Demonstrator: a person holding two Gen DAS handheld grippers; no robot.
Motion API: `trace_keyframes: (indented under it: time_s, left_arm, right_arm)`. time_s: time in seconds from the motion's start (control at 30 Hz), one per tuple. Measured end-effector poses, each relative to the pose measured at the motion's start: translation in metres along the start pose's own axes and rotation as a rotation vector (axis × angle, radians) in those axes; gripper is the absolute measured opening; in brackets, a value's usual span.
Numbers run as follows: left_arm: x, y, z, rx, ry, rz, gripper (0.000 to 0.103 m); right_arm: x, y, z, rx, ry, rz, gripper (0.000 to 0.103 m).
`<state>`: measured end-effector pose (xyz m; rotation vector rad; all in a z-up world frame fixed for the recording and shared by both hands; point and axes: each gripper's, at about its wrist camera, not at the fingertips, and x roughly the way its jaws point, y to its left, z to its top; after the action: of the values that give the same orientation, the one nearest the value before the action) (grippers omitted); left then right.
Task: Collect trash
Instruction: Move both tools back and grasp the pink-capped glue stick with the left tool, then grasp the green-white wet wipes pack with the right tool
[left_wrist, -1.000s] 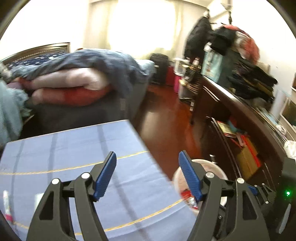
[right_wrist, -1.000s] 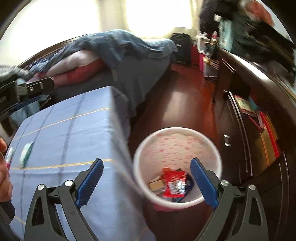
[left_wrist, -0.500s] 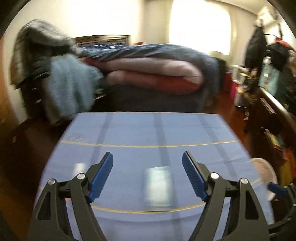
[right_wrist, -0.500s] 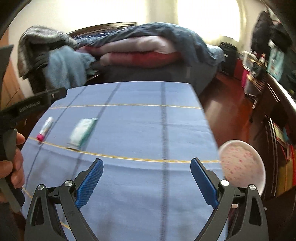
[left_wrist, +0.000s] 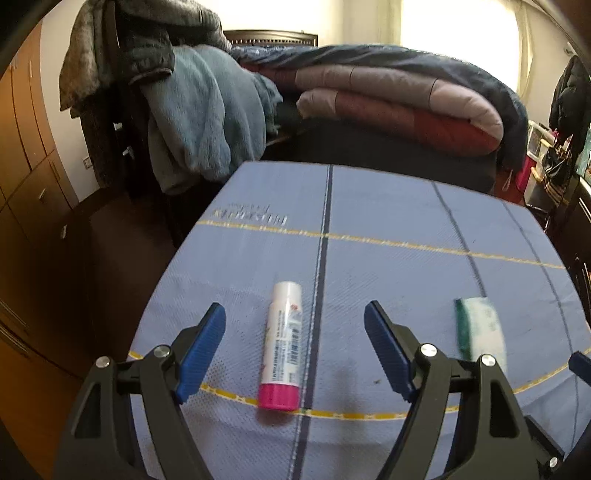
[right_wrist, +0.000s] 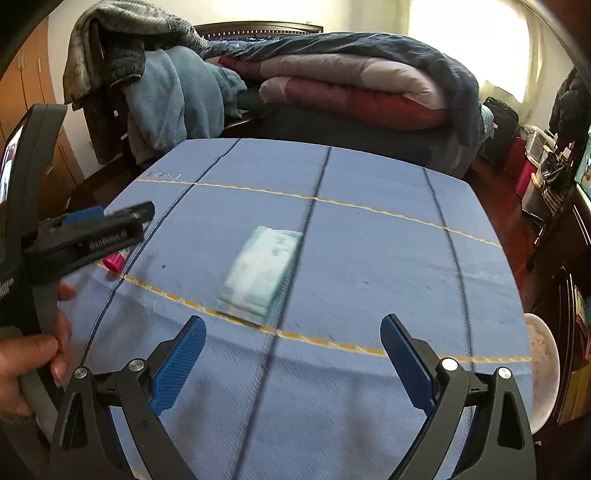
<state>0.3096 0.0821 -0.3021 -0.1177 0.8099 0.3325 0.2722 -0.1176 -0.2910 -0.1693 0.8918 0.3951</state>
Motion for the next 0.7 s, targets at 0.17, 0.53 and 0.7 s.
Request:
trace_keyframes:
  time_s: [0.17,0.53,0.7]
  left_arm:
    - [0.014,0.005,-0.007,-0.024,0.038,-0.031,0.077]
    - [0.027,0.013,-0.010,-0.037,0.065,-0.067,0.027]
    - [0.026,0.025,-0.009,-0.077,0.076,-0.125,0.024]
  right_arm:
    - [0.018,0.010,0.008,0.023,0.023,-0.002,0.095]
    - [0.045,0.024,0.020,0.044,0.041,-0.048,0.095]
    - [0.054,0.028,0.023,0.041,0.051,-0.066,0.095]
